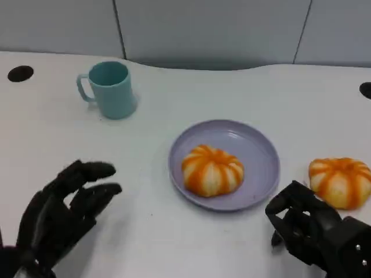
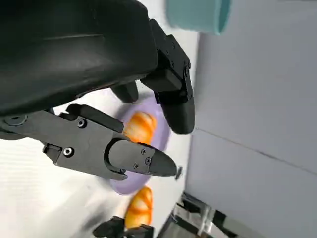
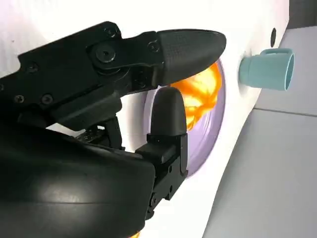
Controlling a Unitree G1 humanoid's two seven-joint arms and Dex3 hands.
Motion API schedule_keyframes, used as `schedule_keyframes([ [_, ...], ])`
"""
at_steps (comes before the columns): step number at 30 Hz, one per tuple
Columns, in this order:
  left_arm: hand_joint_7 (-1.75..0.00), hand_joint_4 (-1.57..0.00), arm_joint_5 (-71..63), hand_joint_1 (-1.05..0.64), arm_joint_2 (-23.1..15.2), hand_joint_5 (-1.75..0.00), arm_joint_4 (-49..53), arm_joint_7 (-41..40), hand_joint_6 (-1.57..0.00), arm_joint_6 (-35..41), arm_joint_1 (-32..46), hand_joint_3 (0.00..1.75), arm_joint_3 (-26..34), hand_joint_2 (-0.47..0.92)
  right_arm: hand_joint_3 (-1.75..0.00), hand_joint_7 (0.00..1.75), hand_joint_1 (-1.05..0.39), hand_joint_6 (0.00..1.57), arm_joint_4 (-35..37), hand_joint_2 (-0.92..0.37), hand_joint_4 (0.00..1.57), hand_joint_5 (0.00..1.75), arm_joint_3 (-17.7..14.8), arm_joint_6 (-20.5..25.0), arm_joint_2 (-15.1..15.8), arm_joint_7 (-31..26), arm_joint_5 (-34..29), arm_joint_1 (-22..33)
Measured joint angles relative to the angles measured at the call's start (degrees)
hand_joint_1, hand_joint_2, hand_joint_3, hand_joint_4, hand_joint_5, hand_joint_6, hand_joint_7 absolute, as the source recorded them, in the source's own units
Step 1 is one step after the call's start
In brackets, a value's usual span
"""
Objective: Grasp the bread from the table and place it into the plate.
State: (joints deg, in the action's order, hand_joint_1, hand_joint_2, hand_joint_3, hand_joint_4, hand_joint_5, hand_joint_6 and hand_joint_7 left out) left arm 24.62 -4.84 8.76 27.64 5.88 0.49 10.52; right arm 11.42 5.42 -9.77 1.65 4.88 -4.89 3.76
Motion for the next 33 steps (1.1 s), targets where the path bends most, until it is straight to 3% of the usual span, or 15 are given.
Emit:
schedule_keyframes([
  [12, -1.75, -0.57, -9.1, -0.14, 0.7, -1.75, 3.3, -4.4, -0.43, -4.8, 2.5, 0.04, -3.2, 0.92, -0.34, 1.74, -0.24, 0.37, -1.0, -0.92, 0.56, 1.75, -0.8, 0.5, 1.3, 0.2, -0.1, 0.2],
  [23, -1.75, -0.61, -10.0, -0.17, 1.2, -1.75, 9.9, -4.3, -0.44, -9.1, -0.4, 0.03, -4.0, 0.92, -0.34, 1.75, -0.24, 0.38, 5.4, -0.92, 0.57, 1.75, -2.2, -5.5, 2.5, 0.9, 0.9, -2.1],
  [33, -1.75, -0.64, -9.3, -0.18, 0.9, -1.75, 12.6, -3.7, -0.49, -9.8, -2.3, 0.02, -3.6, 0.92, -0.34, 1.75, -0.23, 0.38, 7.9, -0.91, 0.57, 1.75, -2.4, -7.7, 2.8, 1.2, 1.2, -3.2],
])
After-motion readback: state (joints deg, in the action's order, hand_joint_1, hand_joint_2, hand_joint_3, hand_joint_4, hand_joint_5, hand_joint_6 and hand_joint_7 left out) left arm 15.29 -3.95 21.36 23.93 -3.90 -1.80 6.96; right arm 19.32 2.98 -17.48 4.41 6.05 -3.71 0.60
